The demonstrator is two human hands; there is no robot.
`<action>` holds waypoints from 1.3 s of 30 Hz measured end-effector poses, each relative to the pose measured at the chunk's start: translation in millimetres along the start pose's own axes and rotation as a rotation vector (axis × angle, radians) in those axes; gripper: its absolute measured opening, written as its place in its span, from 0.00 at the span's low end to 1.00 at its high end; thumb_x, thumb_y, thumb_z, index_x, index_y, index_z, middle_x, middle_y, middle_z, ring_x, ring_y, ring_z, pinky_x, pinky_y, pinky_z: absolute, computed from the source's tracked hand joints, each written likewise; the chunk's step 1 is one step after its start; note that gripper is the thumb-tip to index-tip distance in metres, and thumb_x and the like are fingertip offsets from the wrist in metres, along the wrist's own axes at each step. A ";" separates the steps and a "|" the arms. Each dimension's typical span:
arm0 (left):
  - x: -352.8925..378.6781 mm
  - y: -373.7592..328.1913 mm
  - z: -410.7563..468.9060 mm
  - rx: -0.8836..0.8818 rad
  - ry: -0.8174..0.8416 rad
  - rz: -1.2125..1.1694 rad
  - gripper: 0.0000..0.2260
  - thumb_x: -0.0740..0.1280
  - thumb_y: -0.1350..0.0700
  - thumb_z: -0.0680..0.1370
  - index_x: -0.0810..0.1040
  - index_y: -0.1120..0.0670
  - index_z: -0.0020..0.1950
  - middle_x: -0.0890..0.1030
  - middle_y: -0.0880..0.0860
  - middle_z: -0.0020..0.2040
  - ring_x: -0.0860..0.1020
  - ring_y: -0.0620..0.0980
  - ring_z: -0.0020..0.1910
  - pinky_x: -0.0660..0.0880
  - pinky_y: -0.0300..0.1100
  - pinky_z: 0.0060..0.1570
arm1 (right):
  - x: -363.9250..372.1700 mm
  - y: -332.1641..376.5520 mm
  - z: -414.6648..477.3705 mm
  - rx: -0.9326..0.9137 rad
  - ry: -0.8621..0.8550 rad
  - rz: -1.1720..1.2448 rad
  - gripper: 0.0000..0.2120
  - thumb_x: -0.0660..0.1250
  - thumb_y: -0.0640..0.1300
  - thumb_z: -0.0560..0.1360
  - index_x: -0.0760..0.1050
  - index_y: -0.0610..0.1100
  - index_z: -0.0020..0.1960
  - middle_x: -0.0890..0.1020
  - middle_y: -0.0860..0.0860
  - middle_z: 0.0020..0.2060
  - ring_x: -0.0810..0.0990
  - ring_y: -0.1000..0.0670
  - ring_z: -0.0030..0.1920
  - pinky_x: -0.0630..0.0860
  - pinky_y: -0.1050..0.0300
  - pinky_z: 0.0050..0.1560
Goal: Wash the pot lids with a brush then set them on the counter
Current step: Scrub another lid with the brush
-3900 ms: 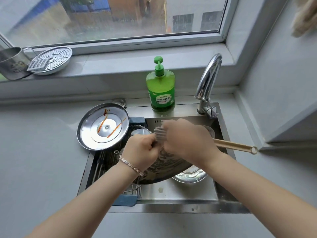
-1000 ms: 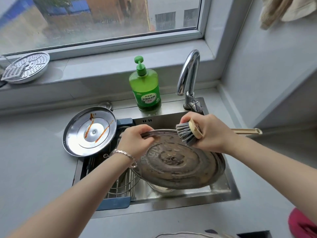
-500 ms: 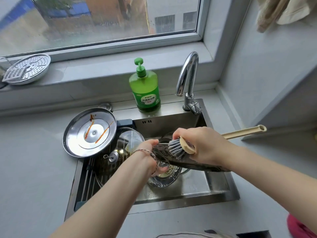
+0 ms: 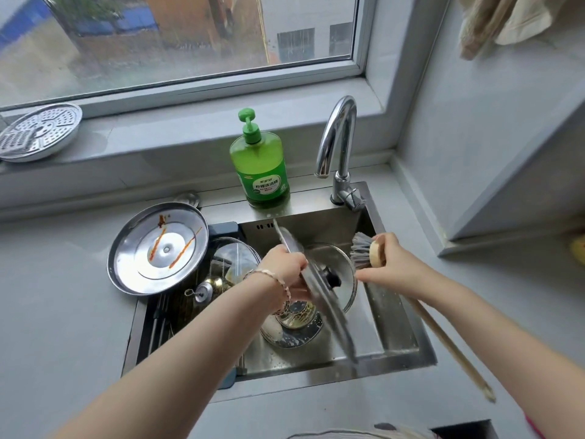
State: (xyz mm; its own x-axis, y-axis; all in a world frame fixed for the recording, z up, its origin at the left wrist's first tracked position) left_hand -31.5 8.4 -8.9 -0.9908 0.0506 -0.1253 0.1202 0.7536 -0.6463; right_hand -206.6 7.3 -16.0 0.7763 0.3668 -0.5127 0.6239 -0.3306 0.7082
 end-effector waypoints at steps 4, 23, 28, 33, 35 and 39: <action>-18.7 -12.5 -2.6 0.421 -0.223 0.467 0.11 0.56 0.55 0.80 0.66 0.56 0.39 0.69 0.53 0.35 0.68 0.49 0.31 0.71 0.44 0.31 | 14.7 -2.1 6.2 -0.034 -0.045 0.079 0.31 0.65 0.42 0.75 0.53 0.44 0.72 0.74 0.53 0.41 0.76 0.53 0.36 0.73 0.58 0.42; -49.5 -11.4 -20.9 0.808 -0.414 0.417 0.19 0.52 0.51 0.81 0.66 0.57 0.32 0.68 0.51 0.29 0.65 0.46 0.29 0.62 0.35 0.29 | 27.0 78.0 1.1 -0.573 -0.492 -0.092 0.17 0.60 0.57 0.76 0.73 0.59 0.64 0.82 0.54 0.36 0.78 0.56 0.35 0.70 0.57 0.36; -52.5 -14.6 -18.3 0.794 -0.465 0.368 0.19 0.51 0.51 0.81 0.65 0.55 0.32 0.69 0.51 0.30 0.66 0.46 0.29 0.63 0.33 0.28 | 55.4 84.4 -26.8 -0.789 -0.507 -0.341 0.26 0.56 0.63 0.72 0.73 0.53 0.65 0.79 0.53 0.31 0.78 0.51 0.31 0.73 0.60 0.27; -53.8 -13.3 -25.1 0.892 -0.468 0.419 0.21 0.51 0.49 0.81 0.69 0.61 0.35 0.69 0.51 0.28 0.66 0.46 0.28 0.63 0.34 0.30 | 36.3 83.5 16.3 -0.562 -0.303 0.021 0.20 0.68 0.58 0.70 0.75 0.59 0.61 0.75 0.57 0.25 0.71 0.57 0.25 0.68 0.60 0.33; -50.6 -11.3 -29.6 0.937 -0.462 0.424 0.21 0.50 0.47 0.78 0.68 0.60 0.34 0.68 0.50 0.27 0.65 0.45 0.27 0.62 0.37 0.30 | 16.9 83.5 47.8 -0.404 -0.315 0.199 0.21 0.67 0.60 0.70 0.75 0.57 0.61 0.82 0.54 0.37 0.79 0.54 0.38 0.77 0.52 0.45; -55.8 -10.1 -33.0 0.949 -0.501 0.351 0.15 0.50 0.49 0.77 0.65 0.49 0.31 0.67 0.45 0.26 0.69 0.39 0.28 0.63 0.32 0.29 | 42.1 87.3 24.8 -0.484 -0.243 0.173 0.18 0.67 0.56 0.72 0.75 0.56 0.61 0.78 0.62 0.28 0.74 0.60 0.31 0.72 0.56 0.40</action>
State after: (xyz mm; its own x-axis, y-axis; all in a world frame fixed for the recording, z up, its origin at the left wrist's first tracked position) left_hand 20.5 19.6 29.4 -0.7826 -0.2680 -0.5619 0.5966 -0.0647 -0.7999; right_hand -117.2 -27.7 12.2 0.8978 0.1127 -0.4258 0.4176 0.0894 0.9042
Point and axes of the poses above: each hand's wrist, its own z-axis towards the middle knuckle, its own x-axis out of the palm, y = z × x, the point moved 5 cm from there along z, towards the middle knuckle
